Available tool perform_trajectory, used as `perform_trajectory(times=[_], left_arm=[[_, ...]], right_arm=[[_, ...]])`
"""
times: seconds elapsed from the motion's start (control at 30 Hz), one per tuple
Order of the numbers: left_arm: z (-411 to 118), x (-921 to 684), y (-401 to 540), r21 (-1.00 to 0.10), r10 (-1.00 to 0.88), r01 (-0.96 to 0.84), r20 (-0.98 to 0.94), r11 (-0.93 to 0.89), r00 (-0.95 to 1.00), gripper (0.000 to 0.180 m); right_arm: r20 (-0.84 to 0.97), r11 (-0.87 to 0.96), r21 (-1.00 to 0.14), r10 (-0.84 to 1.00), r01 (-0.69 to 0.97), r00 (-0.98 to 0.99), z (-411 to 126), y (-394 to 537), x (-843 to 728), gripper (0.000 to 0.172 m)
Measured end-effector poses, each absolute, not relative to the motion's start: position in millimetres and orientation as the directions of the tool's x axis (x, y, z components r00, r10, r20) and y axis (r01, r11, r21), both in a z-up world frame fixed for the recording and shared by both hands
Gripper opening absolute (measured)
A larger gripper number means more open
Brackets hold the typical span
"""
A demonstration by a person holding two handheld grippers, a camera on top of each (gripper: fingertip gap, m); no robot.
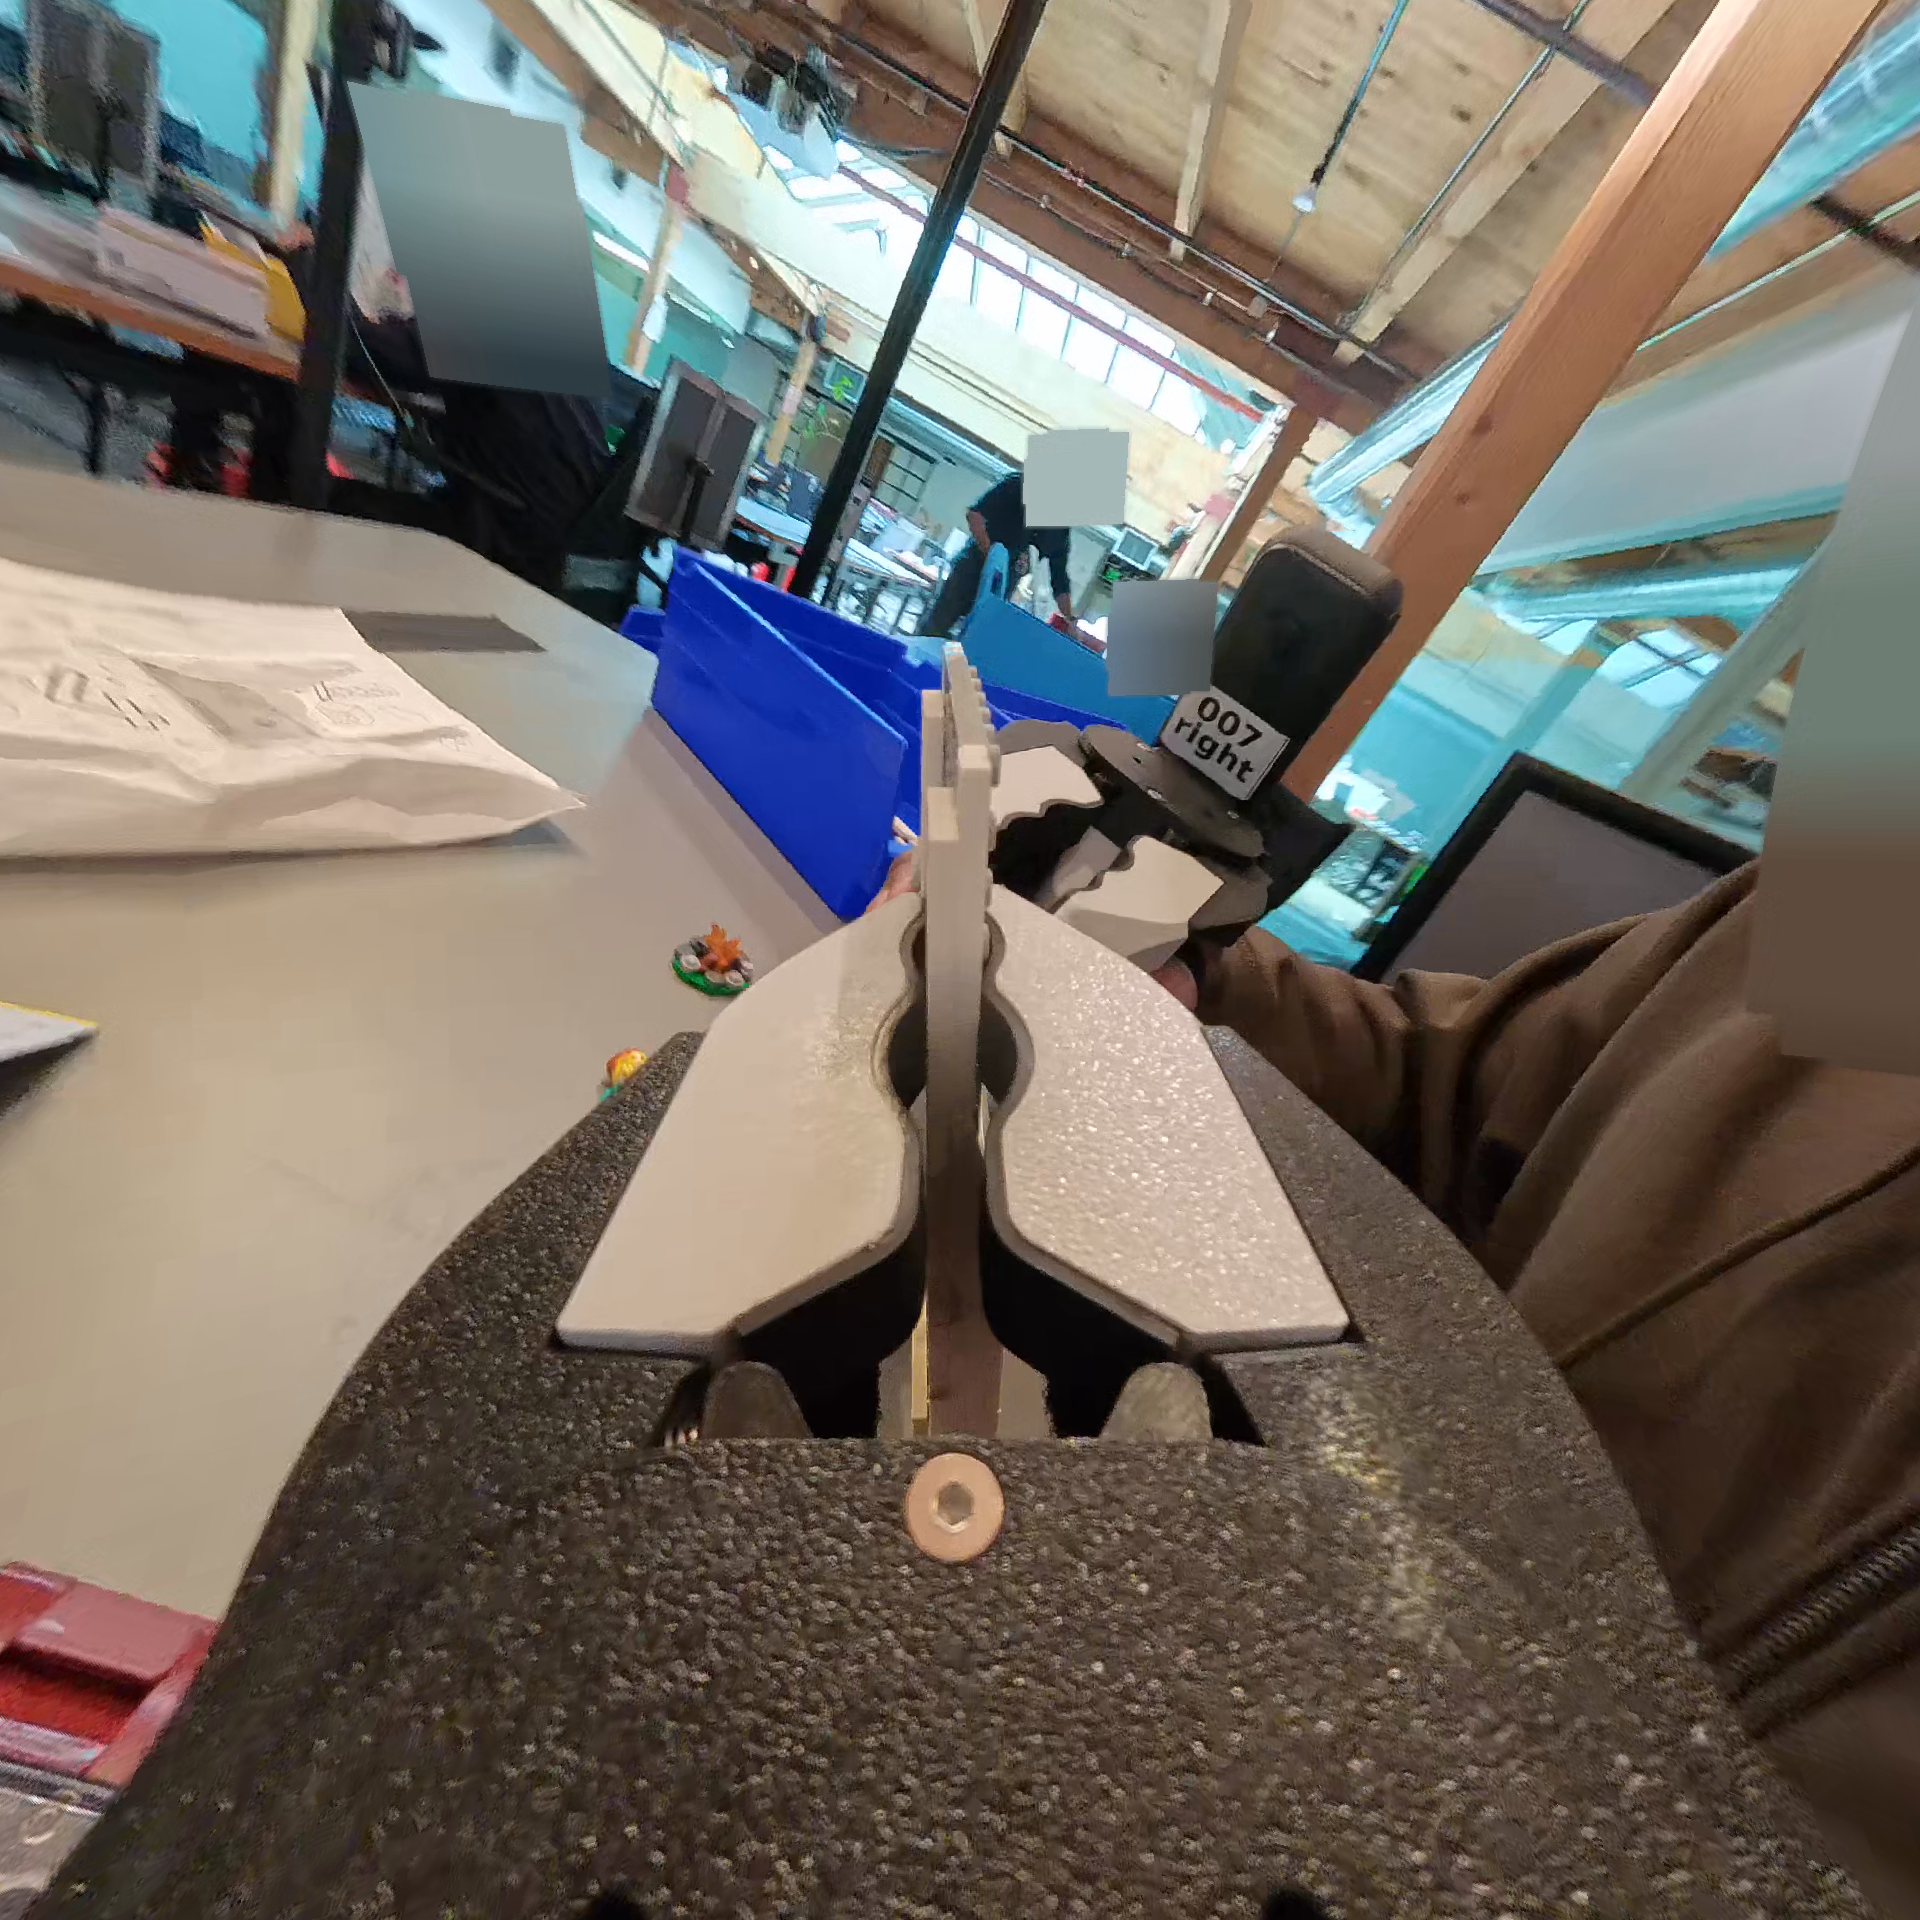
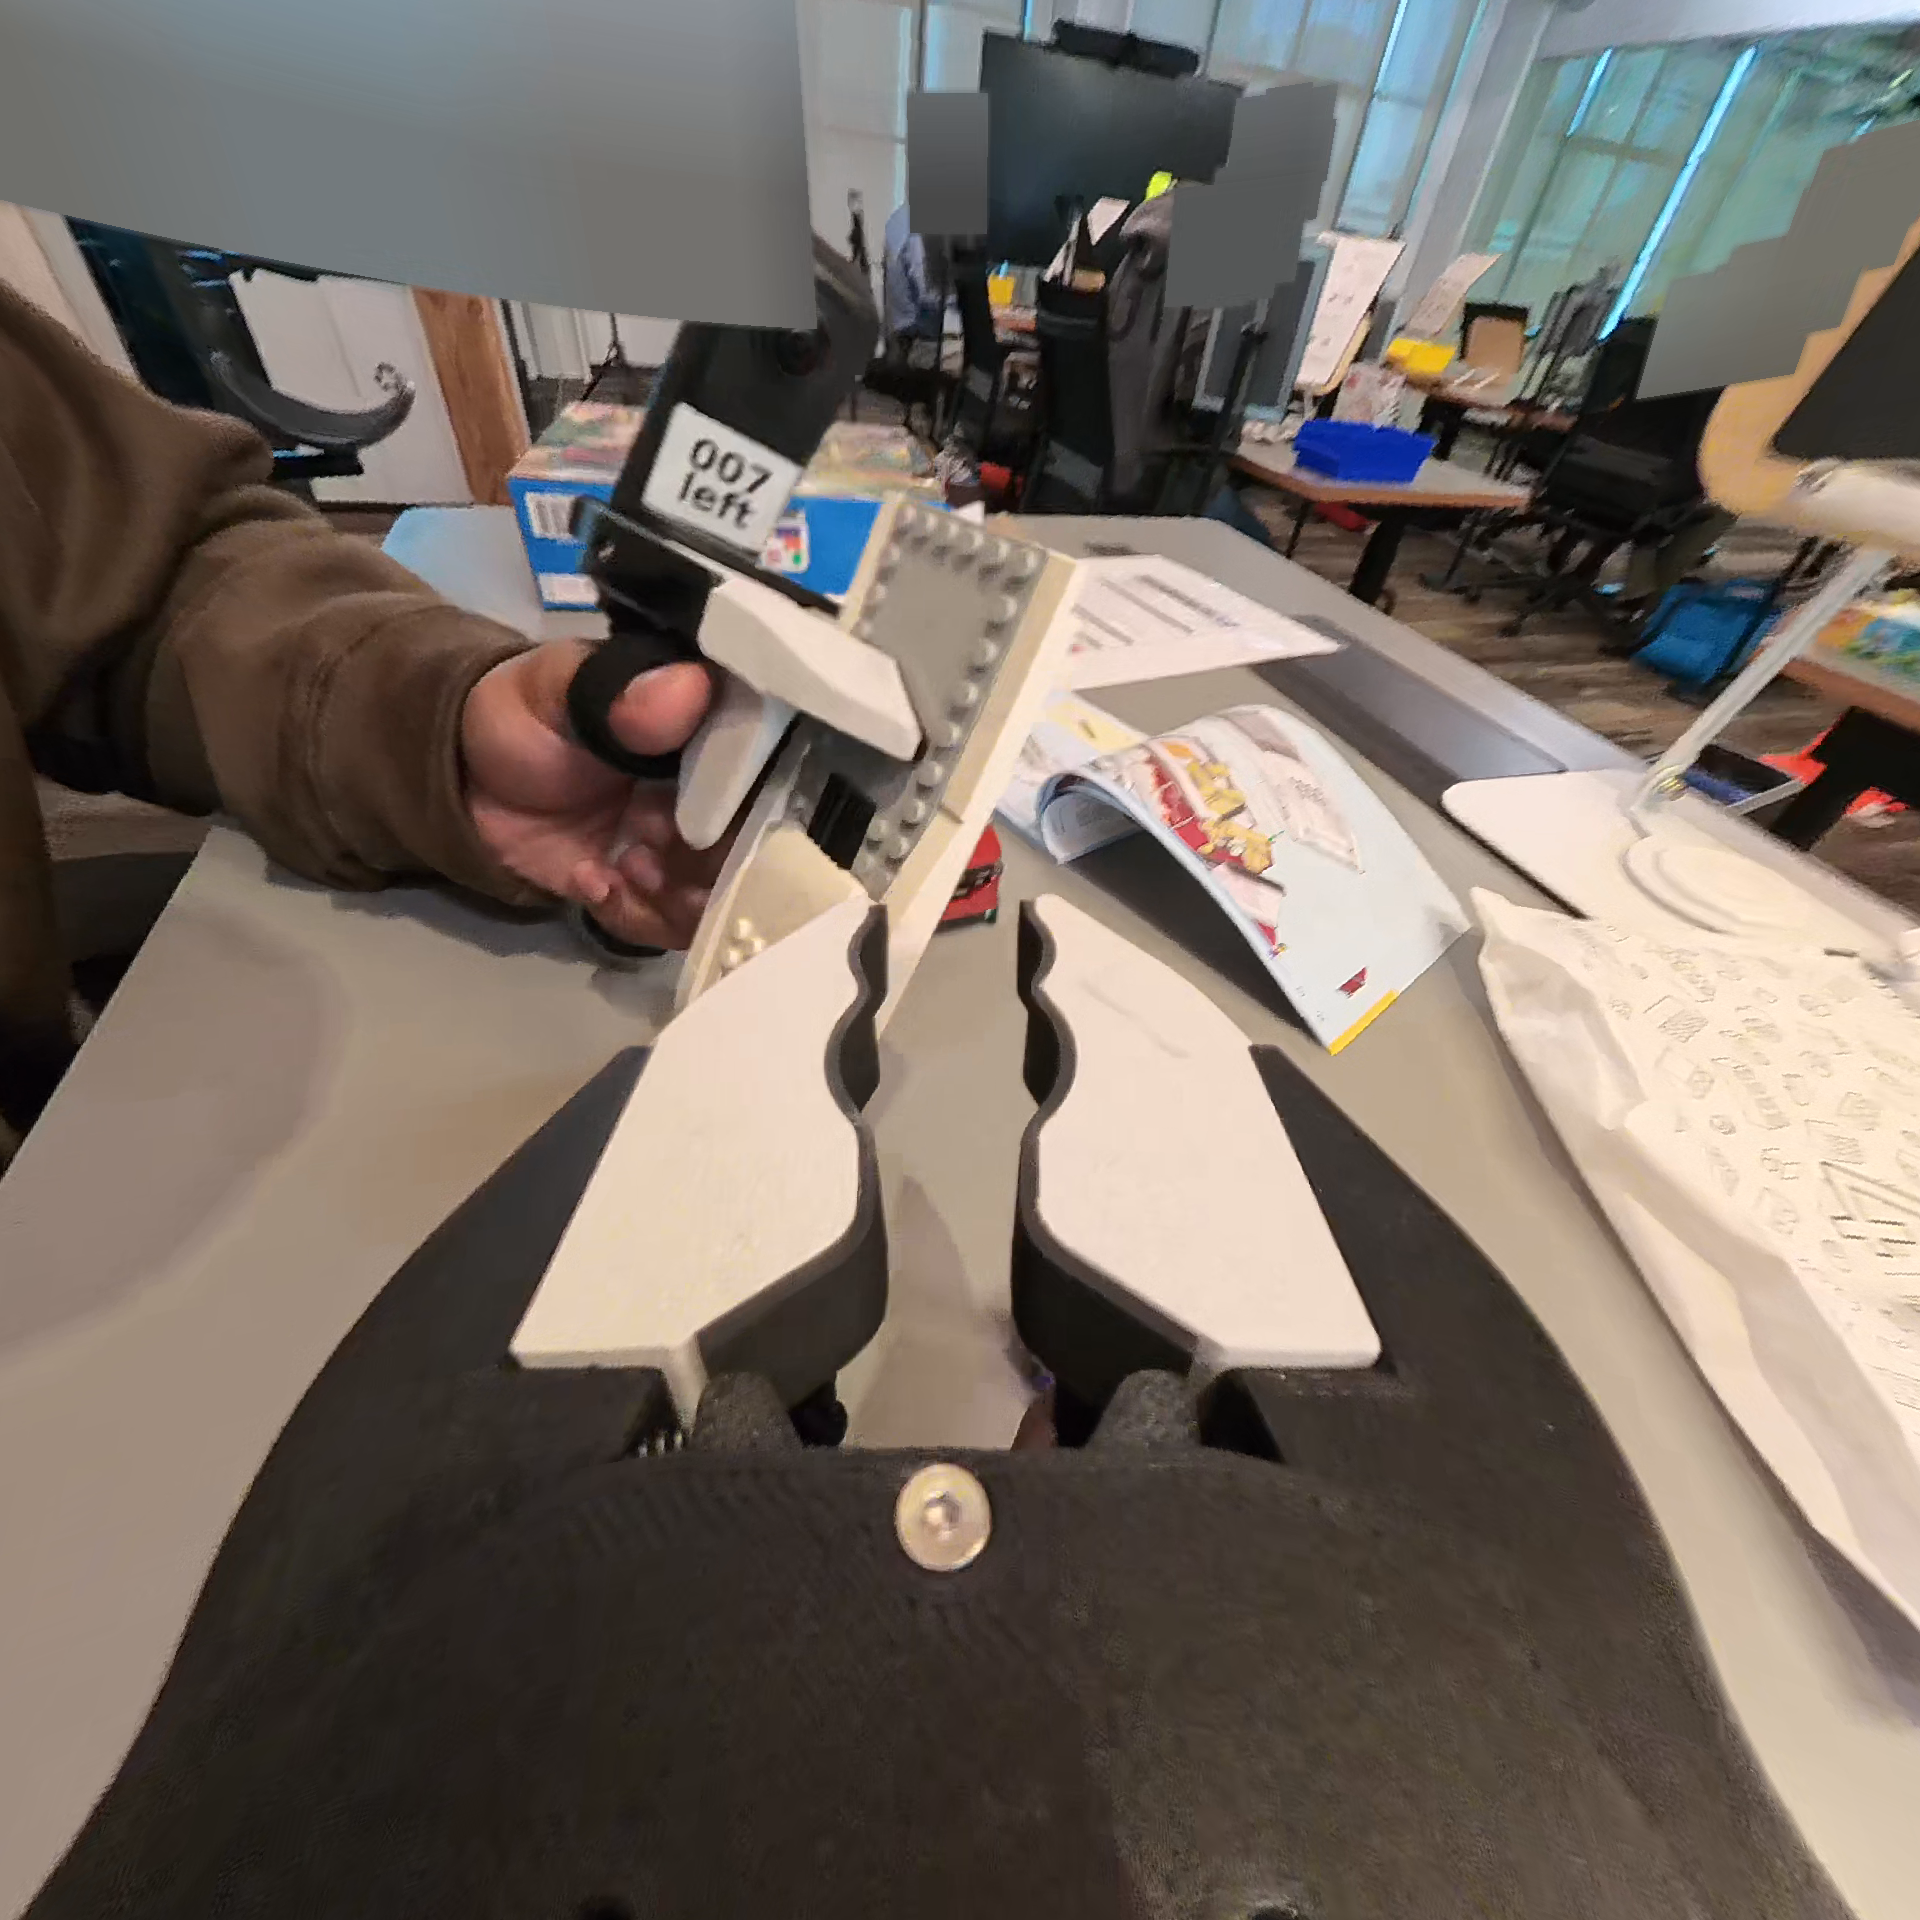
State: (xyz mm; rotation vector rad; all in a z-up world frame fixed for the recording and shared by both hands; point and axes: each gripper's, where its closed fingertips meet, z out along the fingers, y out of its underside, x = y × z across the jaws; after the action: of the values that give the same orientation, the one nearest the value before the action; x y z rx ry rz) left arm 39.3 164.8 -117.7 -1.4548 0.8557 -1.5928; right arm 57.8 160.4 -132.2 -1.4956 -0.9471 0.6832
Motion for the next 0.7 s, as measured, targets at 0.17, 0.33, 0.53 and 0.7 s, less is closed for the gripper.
perform_trajectory(times=[0.17,0.33,0.53,0.7], left_arm=[[-106.6,39.8,153.3,-0.992,-0.985,0.049,0.122,-0.117,0.118,0.004],[-121.0,45.7,149.2,-0.993,-0.975,-0.07,-0.11,0.099,0.193,0.004],[-130.1,50.2,140.5,-0.926,-0.905,-0.17,-0.368,0.336,0.216,0.004],[-135.6,51.7,138.8,-0.871,-0.848,-0.226,-0.482,0.436,0.219,0.004]], right_arm=[[0.262,0.195,-0.965,0.781,0.177,0.567,-104.1,155.3,60.3,0.023],[0.532,0.419,-0.846,0.631,0.329,0.564,-95.8,145.2,55.2,0.026],[0.795,0.583,-0.606,0.413,0.542,0.445,-101.1,139.8,53.2,0.031],[0.888,0.625,-0.459,0.298,0.632,0.35,-107.4,137.7,51.2,0.027]])
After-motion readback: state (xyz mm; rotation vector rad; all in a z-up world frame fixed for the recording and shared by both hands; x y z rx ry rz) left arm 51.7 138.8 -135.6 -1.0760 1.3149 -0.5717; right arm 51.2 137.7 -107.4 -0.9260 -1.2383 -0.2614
